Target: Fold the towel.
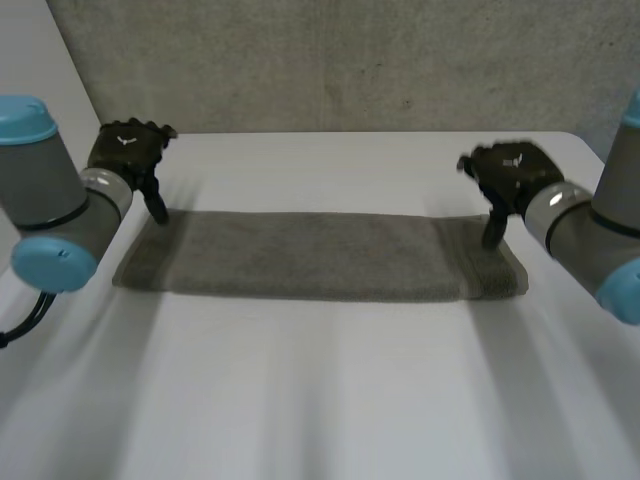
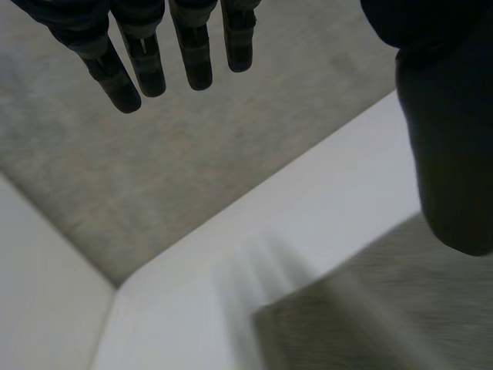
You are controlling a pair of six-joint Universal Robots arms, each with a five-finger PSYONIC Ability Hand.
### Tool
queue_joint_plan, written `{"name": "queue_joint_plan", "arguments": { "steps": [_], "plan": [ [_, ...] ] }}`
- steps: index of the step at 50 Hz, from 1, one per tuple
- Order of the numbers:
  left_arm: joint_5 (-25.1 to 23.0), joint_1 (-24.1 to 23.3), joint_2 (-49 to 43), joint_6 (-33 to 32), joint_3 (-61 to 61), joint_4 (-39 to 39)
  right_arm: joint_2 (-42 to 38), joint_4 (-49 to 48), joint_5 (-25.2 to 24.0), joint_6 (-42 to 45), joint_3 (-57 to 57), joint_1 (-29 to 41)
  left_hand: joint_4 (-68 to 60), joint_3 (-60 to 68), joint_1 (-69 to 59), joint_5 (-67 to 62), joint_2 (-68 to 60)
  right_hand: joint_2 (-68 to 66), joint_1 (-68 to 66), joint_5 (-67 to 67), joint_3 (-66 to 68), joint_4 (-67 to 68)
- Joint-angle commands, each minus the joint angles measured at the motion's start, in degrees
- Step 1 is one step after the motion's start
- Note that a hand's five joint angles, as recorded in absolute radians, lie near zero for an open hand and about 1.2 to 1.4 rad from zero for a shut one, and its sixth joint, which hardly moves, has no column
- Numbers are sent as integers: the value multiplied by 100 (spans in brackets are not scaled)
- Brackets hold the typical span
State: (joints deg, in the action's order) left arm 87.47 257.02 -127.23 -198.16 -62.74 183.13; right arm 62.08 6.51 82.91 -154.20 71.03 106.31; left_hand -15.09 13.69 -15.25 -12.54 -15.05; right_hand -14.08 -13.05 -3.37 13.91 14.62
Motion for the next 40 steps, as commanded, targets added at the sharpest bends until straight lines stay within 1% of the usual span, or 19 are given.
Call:
{"name": "queue_joint_plan", "arguments": {
  "steps": [1, 3, 8, 10, 16, 19, 20, 21, 22, 23, 24, 25, 27, 29, 30, 32, 35, 38, 40],
  "plan": [
    [-679, -21, 893, 76, -1558, 584, -99, 44, -38, 83, 665, -224, 509, -369, 525, 1254, 505, 408, 305, 337, -391, -462],
    [-723, -12, 1313, 347, -2117, 1056, -126, -62, -38, 83, 745, -278, 509, -369, 525, 1254, 505, 382, 279, 312, -366, -436],
    [-740, 5, 1666, 892, -2725, 1611, -416, -449, -38, 171, 851, -313, 509, -369, 525, 1254, 505, -89, -192, -159, 105, 34],
    [-749, 40, 1710, 1015, -2866, 1734, -687, -607, 6, 319, 833, -322, 509, -369, 525, 1254, 505, -524, -627, -594, 541, 470],
    [-775, 93, 1746, 1104, -3043, 1823, -1049, -739, 85, 496, 745, -409, 509, -369, 525, 1254, 505, -677, -780, -748, 694, 623],
    [-854, 102, 1737, 1113, -3034, 1832, -1269, -757, 129, 522, 675, -515, 509, -369, 525, 1254, 505, -1384, -1487, -1454, 1401, 1330],
    [-855, 102, 1737, 1113, -3034, 1832, -1321, -765, 172, 531, 640, -567, 509, -369, 525, 1254, 505, -2166, -2269, -2237, 2183, 2112],
    [-872, 102, 1737, 1122, -3034, 1832, -1339, -766, 199, 531, 614, -637, 509, -369, 525, 1254, 505, -3573, -3676, -3643, 3590, 3519],
    [-872, 102, 1737, 1122, -3034, 1832, -1339, -766, 199, 531, 613, -638, 509, -369, 525, 1254, 505, -3587, -3690, -3657, 3604, 3533],
    [-872, 102, 1737, 1122, -3034, 1832, -1330, -766, 243, 540, 579, -716, 509, -369, 525, 1254, 505, -5536, -5639, -5606, 5553, 5482],
    [-872, 102, 1737, 1113, -3034, 1832, -1330, -766, 243, 540, 578, -717, 509, -369, 525, 1254, 505, -5555, -5658, -5625, 5572, 5501],
    [-872, 102, 1737, 1113, -3034, 1832, -1295, -774, 322, 540, 517, -787, 509, -369, 525, 1254, 505, -6582, -6685, -6652, 6599, 6528],
    [-872, 102, 1737, 1122, -3043, 1832, -1242, -766, 498, 540, 438, -875, 509, -369, 525, 1254, 505, -6592, -6695, -6663, 6609, 6538],
    [-872, 102, 1737, 1122, -3043, 1832, -963, -766, 927, 671, 315, -1111, 509, -369, 525, 1254, 505, -6592, -6695, -6663, 6609, 6538],
    [-872, 102, 1737, 1122, -3043, 1832, -961, -766, 929, 672, 315, -1113, 509, -369, 525, 1254, 505, -6592, -6695, -6663, 6609, 6538],
    [-864, 102, 1737, 1122, -3043, 1832, -699, -766, 1148, 1126, 227, -1366, 509, -369, 525, 1254, 505, -6592, -6695, -6663, 6609, 6538],
    [-863, 102, 1746, 1122, -3034, 1832, -662, -766, 1157, 1489, 156, -1429, 509, -369, 525, 1254, 505, -6592, -6695, -6663, 6609, 6538],
    [-863, 102, 1755, 1122, -3034, 1832, -662, -889, 1148, 2219, 16, -1447, 509, -369, 525, 1254, 505, -6592, -6695, -6663, 6609, 6538],
    [-863, 102, 1763, 1122, -3034, 1832, -680, -1352, 1122, 2735, -98, -1255, 509, -369, 525, 1254, 505, -6592, -6695, -6663, 6609, 6538]
  ]
}}
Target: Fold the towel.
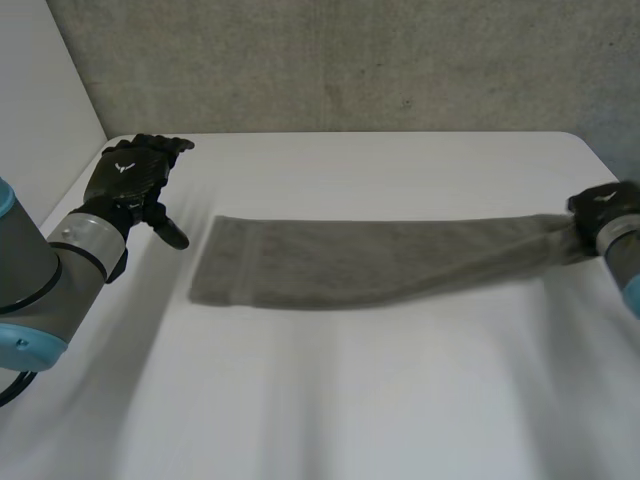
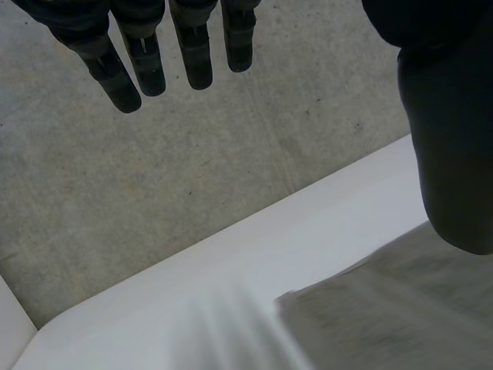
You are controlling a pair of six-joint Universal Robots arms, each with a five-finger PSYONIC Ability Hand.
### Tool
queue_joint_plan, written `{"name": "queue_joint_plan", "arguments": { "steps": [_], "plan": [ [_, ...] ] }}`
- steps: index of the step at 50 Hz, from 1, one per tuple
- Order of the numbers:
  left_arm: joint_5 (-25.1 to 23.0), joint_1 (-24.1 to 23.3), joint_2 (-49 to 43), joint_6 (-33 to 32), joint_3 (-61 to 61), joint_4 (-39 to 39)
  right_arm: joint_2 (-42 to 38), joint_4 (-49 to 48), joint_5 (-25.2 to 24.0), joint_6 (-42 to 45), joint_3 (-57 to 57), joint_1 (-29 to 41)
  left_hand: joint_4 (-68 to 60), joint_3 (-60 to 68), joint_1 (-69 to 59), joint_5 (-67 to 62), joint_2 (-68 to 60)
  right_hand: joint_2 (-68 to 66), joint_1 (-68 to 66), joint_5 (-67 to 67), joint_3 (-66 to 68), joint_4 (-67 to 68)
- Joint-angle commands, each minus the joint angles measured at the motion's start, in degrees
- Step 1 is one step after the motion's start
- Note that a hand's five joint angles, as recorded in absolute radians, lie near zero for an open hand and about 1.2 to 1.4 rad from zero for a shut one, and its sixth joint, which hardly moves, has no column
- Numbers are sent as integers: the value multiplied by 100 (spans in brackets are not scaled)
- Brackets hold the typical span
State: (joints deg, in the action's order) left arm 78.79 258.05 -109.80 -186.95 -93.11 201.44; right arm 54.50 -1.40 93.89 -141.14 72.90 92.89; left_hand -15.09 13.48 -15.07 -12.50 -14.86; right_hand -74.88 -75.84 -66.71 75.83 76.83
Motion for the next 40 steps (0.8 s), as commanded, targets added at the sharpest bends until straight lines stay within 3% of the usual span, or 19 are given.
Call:
{"name": "queue_joint_plan", "arguments": {
  "steps": [1, 3, 5, 6, 11, 14, 17, 23, 24, 25, 26, 27, 28, 34, 36, 40],
  "plan": [
    [5, 0, 20, 1, 4, 1, 78, -563, 24, 1431, -285, 88, 509, -348, 507, 1250, 486, -512, -416, -329, 417, 317],
    [14, 0, 20, 9, 4, 1, 69, -835, -20, 1572, -346, 431, 509, -348, 507, 1250, 486, -512, -416, -329, 417, 317],
    [14, -9, 20, 9, 4, 1, 17, -1421, -282, 1677, -521, 1306, 509, -348, 507, 1250, 486, -512, -416, -329, 417, 317],
    [22, -9, 29, 9, -5, 1, 17, -1424, -284, 1677, -522, 1310, 509, -348, 507, 1250, 486, -512, -416, -329, 417, 317],
    [49, -9, 47, 9, -14, 1, -535, -2337, -1161, 1686, -1066, 2669, 509, -348, 507, 1250, 486, -512, -416, -329, 417, 317],
    [58, 0, 99, 18, -22, 1, -739, -2347, -1330, 1651, -1278, 3024, 509, -348, 507, 1250, 486, -512, -416, -329, 417, 317],
    [66, 0, 117, 18, -40, 1, -1554, -2137, -1715, 1607, -1734, 3892, 509, -348, 507, 1250, 486, -512, -416, -329, 417, 317],
    [40, 17, 126, 9, -119, 10, -1943, -1899, -1884, 1502, -1885, 4131, 509, -348, 507, 1250, 486, -512, -416, -329, 417, 317],
    [40, 17, 126, 9, -145, 18, -1995, -1838, -1910, 1423, -1893, 4140, 509, -348, 507, 1250, 486, 847, 943, 1030, -942, -1043],
    [31, 17, 117, 1, -154, 27, -2031, -1785, -1945, 1292, -1850, 4132, 509, -348, 507, 1250, 486, 3259, 3355, 3442, -3354, -3454],
    [31, 17, 117, 1, -154, 27, -2031, -1784, -1945, 1291, -1849, 4131, 509, -348, 507, 1250, 486, 3283, 3379, 3466, -3378, -3478],
    [31, 17, 117, 1, -154, 27, -2031, -1750, -1945, 1090, -1815, 4114, 509, -348, 507, 1250, 486, 5332, 5427, 5515, -5427, -5527],
    [31, 17, 117, 1, -154, 27, -2040, -1749, -1893, 836, -1762, 4105, 509, -348, 507, 1250, 486, 6488, 6584, 6671, -6583, -6683],
    [23, 8, 117, 1, -163, 36, -1609, -1653, -1620, -186, -1533, 4052, 509, -348, 507, 1250, 486, 6488, 6584, 6671, -6583, -6683],
    [23, 0, 108, -8, -163, 36, -945, -1425, -1218, -816, -1192, 3642, 509, -348, 507, 1250, 486, 6488, 6584, 6671, -6583, -6683],
    [23, -9, 108, -8, -172, 36, -484, -1134, -996, -1293, -795, 3270, 509, -348, 507, 1250, 486, 6488, 6584, 6671, -6583, -6683]
  ]
}}
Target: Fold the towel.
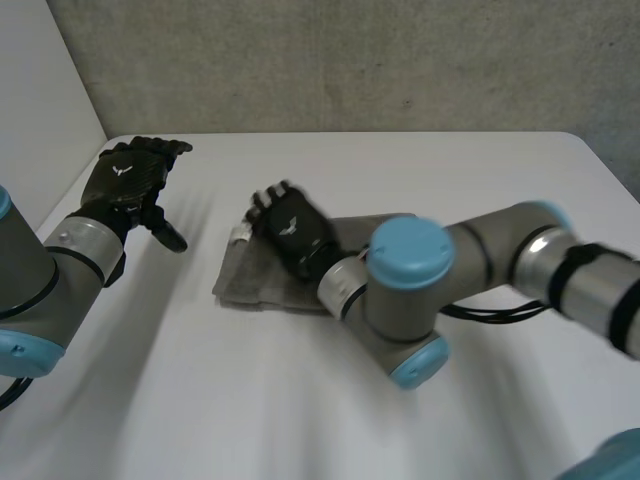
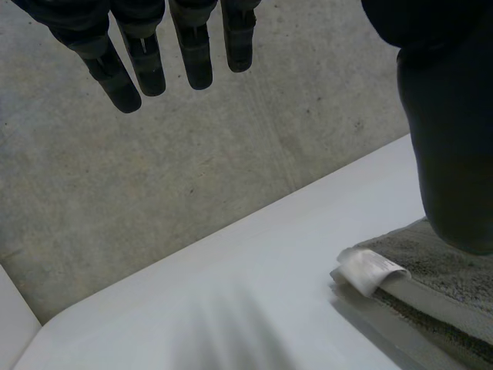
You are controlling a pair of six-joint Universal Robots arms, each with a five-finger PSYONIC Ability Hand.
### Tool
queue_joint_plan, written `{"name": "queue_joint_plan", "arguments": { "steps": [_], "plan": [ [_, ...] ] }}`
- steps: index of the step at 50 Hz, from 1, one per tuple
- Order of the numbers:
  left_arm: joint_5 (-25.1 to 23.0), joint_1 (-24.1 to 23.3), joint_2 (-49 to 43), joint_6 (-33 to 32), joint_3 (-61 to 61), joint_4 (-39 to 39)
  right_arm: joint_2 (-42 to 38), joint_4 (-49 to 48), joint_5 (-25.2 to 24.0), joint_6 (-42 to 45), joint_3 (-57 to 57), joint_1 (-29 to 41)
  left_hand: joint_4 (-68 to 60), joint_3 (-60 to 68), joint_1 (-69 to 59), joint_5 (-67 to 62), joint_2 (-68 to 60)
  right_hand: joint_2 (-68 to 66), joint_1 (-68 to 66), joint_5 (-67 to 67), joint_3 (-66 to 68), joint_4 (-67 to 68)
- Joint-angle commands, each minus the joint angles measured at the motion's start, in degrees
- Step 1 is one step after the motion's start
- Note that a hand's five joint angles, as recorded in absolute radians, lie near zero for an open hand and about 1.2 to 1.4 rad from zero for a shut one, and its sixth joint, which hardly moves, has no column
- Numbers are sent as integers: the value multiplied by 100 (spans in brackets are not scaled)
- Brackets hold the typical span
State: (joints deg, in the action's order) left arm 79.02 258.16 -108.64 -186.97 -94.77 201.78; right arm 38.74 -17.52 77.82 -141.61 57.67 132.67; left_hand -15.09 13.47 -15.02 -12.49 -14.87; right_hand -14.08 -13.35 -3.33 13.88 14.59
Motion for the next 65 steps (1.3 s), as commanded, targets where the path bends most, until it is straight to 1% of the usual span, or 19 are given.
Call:
{"name": "queue_joint_plan", "arguments": {
  "steps": [1, 5, 7, 10, 12, 13, 15, 18, 20, 30, 35, 49, 51, 52, 54, 55, 57, 63, 65],
  "plan": [
    [-1, -29, -8, -6, -7, 10, 1205, 651, 646, -1411, 902, -847, 509, -347, 502, 1249, 487, 408, 335, 333, -388, -459],
    [-1, -47, -16, -15, -7, 19, 1321, 1066, 638, -1606, 1255, -1050, 509, -347, 502, 1249, 487, 408, 335, 333, -388, -459],
    [-1, -55, -34, -15, -7, 19, 1338, 1390, 568, -1615, 1622, -1365, 509, -347, 502, 1249, 487, 408, 335, 333, -388, -459],
    [-1, -64, -43, -24, -7, 19, 1329, 1444, 550, -1615, 1782, -1499, 509, -347, 502, 1249, 487, 408, 335, 333, -388, -459],
    [-1, -73, -52, -24, -24, 19, 1286, 1435, 567, -1606, 2036, -1656, 509, -347, 502, 1249, 487, -235, -308, -310, 256, 185],
    [-1, -73, -52, -24, -24, 19, 1285, 1435, 567, -1606, 2037, -1657, 509, -347, 502, 1249, 487, -239, -312, -314, 260, 189],
    [-1, -73, -60, -33, -33, 19, 1268, 1365, 585, -1632, 2151, -1762, 509, -347, 502, 1249, 487, -1076, -1149, -1151, 1097, 1026],
    [-1, -82, -60, -33, -33, 19, 1259, 1295, 576, -1676, 2213, -1859, 509, -347, 502, 1249, 487, -1667, -1740, -1742, 1687, 1616],
    [-1, -82, -69, -33, -42, 19, 1250, 1260, 576, -1685, 2239, -1877, 509, -347, 502, 1249, 487, -1769, -1842, -1844, 1789, 1718],
    [-1, -91, -95, -33, -42, 10, 1259, 1216, 541, -2292, 2257, -1877, 509, -347, 502, 1249, 487, -1804, -1877, -1879, 1824, 1753],
    [-1, -99, -104, -33, -51, 10, 1303, 1207, 339, -2511, 2362, -1894, 509, -347, 502, 1249, 487, -1804, -1877, -1879, 1824, 1753],
    [-1, -99, -104, -41, -77, 19, 1321, 1216, 137, -3109, 2389, -1894, 509, -347, 502, 1249, 487, -2022, -2095, -2097, 2043, 1972],
    [-1, -99, -104, -41, -94, 19, 1303, 1198, 84, -3118, 2398, -1903, 509, -347, 502, 1249, 487, -3109, -3182, -3184, 3129, 3058],
    [-1, -99, -104, -41, -95, 19, 1303, 1198, 84, -3118, 2398, -1903, 509, -347, 502, 1249, 487, -3116, -3189, -3191, 3136, 3065],
    [-10, -99, -104, -41, -103, 19, 1277, 1128, 136, -3109, 2380, -1921, 509, -347, 502, 1249, 487, -4706, -4779, -4781, 4726, 4655],
    [-10, -99, -104, -41, -103, 19, 1277, 1128, 137, -3109, 2380, -1921, 509, -347, 502, 1249, 487, -4714, -4787, -4789, 4734, 4663],
    [-10, -108, -104, -41, -112, 19, 1277, 1058, 163, -3074, 2406, -2034, 509, -347, 502, 1249, 487, -6584, -6657, -6659, 6604, 6533],
    [-10, -135, -104, -41, -112, 19, 1338, 1154, 172, -2854, 2415, -2228, 509, -347, 502, 1249, 487, -6592, -6665, -6667, 6612, 6541],
    [-10, -135, -104, -41, -112, 19, 1521, 1337, 172, -2417, 2538, -2351, 509, -347, 502, 1249, 487, -6592, -6665, -6667, 6612, 6541]
  ]
}}
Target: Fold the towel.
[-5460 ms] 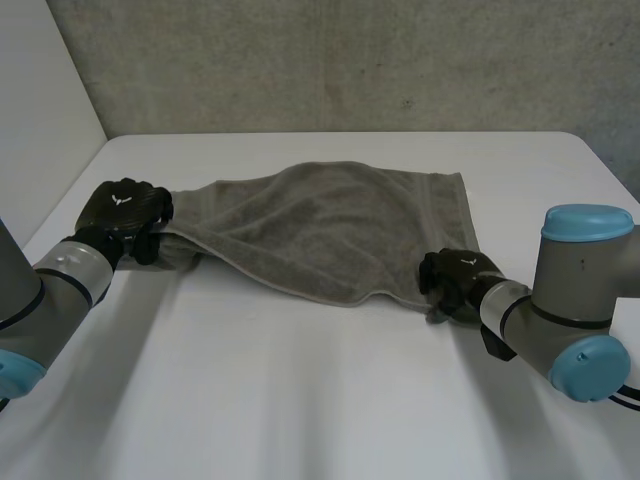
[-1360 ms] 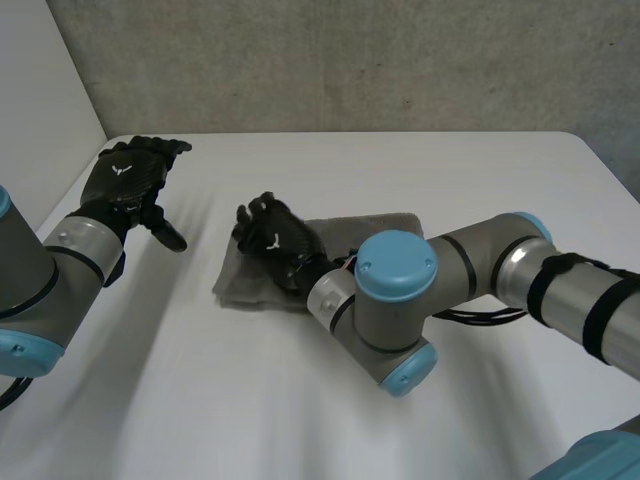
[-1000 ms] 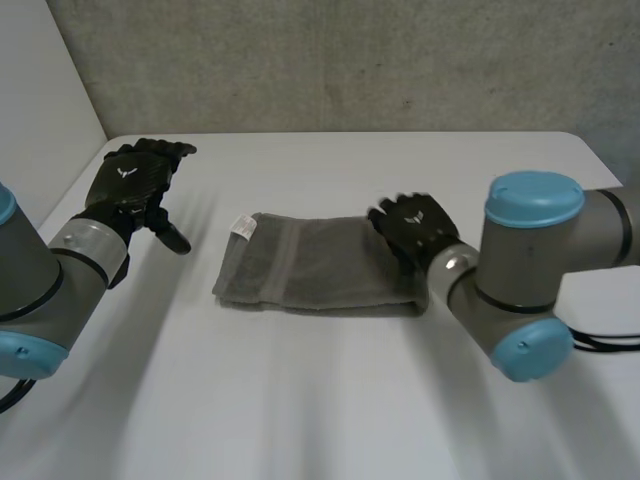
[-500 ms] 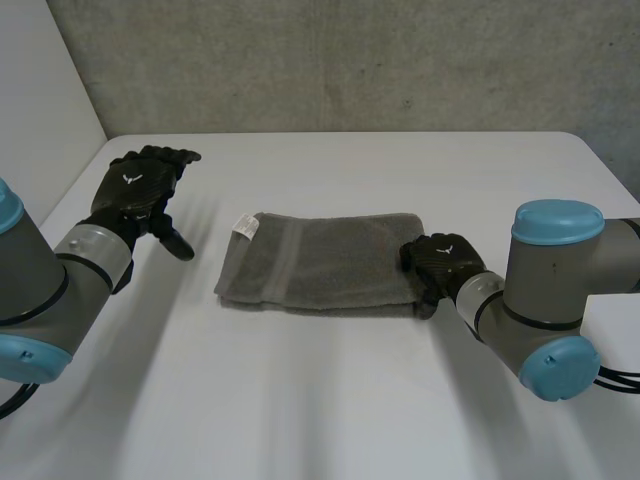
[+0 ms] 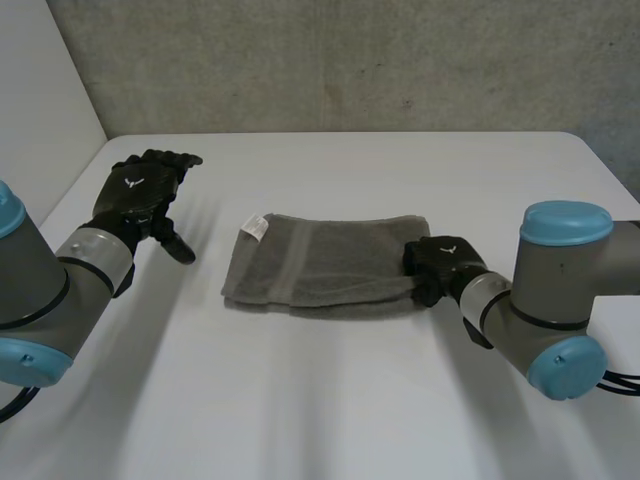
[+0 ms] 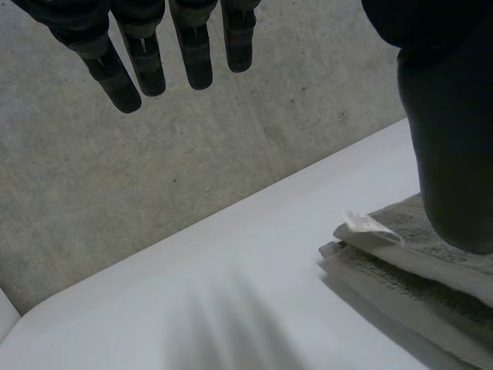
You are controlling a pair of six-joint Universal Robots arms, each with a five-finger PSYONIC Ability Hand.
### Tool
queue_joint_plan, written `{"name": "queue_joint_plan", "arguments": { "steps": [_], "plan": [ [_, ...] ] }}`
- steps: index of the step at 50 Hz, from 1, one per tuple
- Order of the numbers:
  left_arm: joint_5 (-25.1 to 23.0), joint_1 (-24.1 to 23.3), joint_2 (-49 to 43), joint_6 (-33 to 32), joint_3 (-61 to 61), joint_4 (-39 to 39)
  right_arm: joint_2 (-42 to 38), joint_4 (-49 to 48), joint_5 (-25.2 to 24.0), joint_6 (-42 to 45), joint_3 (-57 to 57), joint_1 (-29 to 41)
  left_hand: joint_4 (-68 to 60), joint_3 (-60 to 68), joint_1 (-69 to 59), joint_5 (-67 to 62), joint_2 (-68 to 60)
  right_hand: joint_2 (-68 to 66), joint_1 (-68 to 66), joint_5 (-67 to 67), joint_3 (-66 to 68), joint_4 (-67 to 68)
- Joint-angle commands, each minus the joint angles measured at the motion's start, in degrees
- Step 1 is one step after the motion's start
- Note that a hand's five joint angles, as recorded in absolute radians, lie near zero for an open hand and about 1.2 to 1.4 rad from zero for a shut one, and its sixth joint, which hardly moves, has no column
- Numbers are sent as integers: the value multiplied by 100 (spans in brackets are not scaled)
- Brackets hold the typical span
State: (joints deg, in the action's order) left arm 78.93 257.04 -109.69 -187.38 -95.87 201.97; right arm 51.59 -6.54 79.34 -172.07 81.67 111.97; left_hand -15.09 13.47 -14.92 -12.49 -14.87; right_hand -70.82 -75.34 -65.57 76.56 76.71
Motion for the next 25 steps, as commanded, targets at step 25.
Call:
{"name": "queue_joint_plan", "arguments": {
  "steps": [25],
  "plan": [
    [342, -479, 97, 220, 886, -290, -229, 628, -1008, 2767, -1944, 1758, 504, -343, 487, 1245, 482, -918, -466, -443, 344, 329]
  ]
}}
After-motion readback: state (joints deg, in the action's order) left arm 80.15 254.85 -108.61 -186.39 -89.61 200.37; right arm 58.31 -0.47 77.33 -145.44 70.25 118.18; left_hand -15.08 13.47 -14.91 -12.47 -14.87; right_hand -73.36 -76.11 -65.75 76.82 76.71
